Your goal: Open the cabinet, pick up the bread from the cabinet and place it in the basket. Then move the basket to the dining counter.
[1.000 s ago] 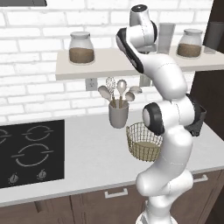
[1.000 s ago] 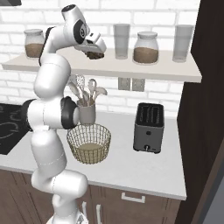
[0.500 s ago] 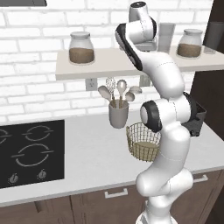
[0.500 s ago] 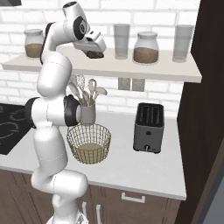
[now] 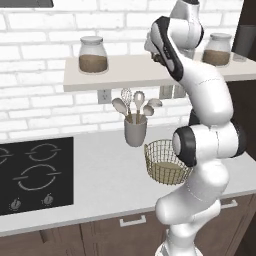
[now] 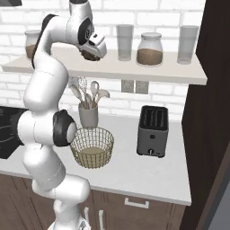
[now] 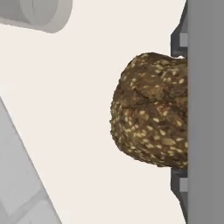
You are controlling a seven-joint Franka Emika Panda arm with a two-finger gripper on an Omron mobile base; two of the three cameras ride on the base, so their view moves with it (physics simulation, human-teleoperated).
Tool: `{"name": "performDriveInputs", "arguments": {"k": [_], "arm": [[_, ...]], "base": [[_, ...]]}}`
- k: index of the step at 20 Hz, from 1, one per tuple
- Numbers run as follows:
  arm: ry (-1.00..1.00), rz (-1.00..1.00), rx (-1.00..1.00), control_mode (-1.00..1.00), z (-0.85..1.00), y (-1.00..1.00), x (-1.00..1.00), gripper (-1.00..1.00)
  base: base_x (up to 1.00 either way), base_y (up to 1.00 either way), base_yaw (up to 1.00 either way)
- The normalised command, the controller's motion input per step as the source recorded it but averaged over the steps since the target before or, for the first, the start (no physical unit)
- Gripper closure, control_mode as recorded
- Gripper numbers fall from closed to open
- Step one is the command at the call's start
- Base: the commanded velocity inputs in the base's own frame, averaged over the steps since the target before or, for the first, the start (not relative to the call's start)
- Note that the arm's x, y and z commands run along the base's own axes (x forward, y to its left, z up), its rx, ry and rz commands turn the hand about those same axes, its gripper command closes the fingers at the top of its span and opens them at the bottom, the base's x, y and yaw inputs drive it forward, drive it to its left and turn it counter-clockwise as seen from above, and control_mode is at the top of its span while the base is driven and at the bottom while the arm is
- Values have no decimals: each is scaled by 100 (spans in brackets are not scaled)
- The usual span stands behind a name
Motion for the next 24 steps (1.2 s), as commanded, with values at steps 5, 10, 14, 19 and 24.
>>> {"name": "performDriveInputs", "arguments": {"k": [5, 10, 14, 19, 24], "arm": [[-29, 9, 3, -100, 39, 0, -100, 100], [2, 14, -7, -100, 33, 0, -100, 100], [3, 15, 0, -100, 8, 0, -100, 100], [16, 12, -5, -100, -16, 0, -100, 100], [6, 7, -1, -100, -41, 0, -100, 100]], "base": [[0, 0, 0], [0, 0, 0], [0, 0, 0], [0, 0, 0], [0, 0, 0]]}}
